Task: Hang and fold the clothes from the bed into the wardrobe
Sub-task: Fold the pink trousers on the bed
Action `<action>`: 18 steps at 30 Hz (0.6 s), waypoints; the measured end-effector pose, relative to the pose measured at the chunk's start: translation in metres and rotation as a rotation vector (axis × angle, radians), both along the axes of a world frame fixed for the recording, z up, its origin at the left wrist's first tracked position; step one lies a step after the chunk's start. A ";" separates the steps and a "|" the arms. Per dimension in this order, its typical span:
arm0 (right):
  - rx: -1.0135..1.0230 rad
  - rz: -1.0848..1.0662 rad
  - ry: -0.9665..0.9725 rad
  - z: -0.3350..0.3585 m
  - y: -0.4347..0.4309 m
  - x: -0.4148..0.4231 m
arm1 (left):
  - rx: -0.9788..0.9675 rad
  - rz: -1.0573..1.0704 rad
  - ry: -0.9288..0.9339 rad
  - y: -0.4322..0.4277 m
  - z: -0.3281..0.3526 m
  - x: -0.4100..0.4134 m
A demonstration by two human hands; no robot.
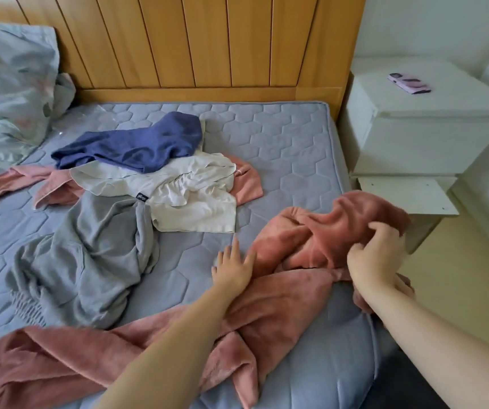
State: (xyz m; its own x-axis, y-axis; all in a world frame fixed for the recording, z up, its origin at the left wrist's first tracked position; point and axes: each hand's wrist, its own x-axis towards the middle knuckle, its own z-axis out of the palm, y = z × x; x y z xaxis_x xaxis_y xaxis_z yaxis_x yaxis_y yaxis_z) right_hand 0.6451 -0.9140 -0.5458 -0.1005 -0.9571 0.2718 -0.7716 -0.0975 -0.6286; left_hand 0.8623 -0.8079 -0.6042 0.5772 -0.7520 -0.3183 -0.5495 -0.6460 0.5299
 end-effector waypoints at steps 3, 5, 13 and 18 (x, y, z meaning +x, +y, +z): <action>-0.134 0.161 -0.094 -0.004 -0.002 0.015 | -0.029 -0.065 -0.167 0.016 -0.040 -0.008; -0.148 0.319 0.000 -0.008 -0.007 0.027 | -0.068 -0.068 -0.247 0.018 -0.052 -0.012; 0.099 0.726 0.771 -0.028 -0.027 0.054 | -0.108 -0.087 -0.419 0.009 -0.059 -0.018; 0.193 0.823 0.781 -0.025 -0.016 0.072 | -0.133 -0.071 -0.414 0.009 -0.060 -0.018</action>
State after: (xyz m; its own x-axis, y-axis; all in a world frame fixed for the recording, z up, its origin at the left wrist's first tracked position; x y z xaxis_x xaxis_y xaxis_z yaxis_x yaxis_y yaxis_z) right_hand 0.7169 -0.9305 -0.5705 0.7057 -0.6870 -0.1733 -0.7043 -0.7067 -0.0665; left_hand 0.8442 -0.7991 -0.6643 0.5812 -0.8132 0.0311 -0.7735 -0.5402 0.3314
